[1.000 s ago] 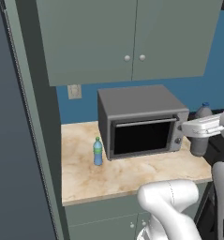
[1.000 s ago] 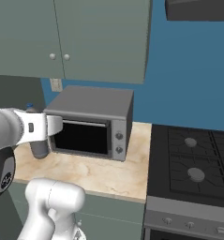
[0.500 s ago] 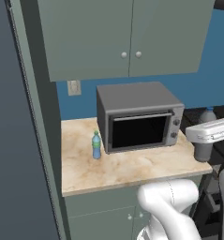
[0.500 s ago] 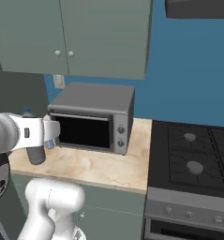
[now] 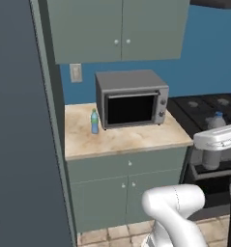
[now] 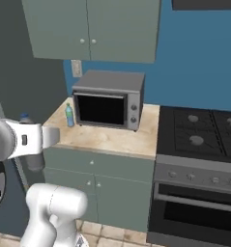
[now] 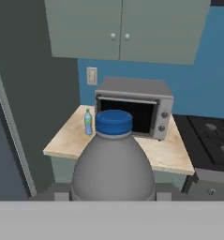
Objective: Take the bottled waters from the counter and place them in the freezer to freeze. Close the freezer door after placing the bottles.
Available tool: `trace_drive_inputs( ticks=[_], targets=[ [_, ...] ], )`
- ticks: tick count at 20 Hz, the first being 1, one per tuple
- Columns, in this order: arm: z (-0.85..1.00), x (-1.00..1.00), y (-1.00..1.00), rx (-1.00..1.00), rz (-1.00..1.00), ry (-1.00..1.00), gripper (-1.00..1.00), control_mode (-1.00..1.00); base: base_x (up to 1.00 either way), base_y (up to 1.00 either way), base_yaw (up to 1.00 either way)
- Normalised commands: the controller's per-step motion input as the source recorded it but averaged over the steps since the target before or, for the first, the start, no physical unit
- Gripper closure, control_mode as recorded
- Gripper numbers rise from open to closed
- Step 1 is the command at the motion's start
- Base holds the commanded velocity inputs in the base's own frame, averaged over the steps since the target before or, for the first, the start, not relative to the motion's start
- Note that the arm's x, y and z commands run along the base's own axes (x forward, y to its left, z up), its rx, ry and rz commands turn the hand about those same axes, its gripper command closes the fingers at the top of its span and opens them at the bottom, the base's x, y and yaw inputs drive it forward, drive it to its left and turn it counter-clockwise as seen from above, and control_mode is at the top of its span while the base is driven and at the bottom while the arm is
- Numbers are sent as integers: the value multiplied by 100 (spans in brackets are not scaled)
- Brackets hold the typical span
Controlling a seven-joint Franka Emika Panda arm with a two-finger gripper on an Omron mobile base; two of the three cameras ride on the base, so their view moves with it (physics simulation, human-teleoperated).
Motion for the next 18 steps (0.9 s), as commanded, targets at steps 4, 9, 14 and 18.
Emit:
trace_drive_inputs(
  ticks=[4,9,14,18],
  targets=[
    [0,0,0,0,0,0,100,100,-26,47,29],
    [0,0,0,0,0,0,100,100,-15,89,33],
    [0,0,0,0,0,0,100,100,-35,100,27],
    [0,0,0,0,0,0,100,100,-34,100,19]
  ],
)
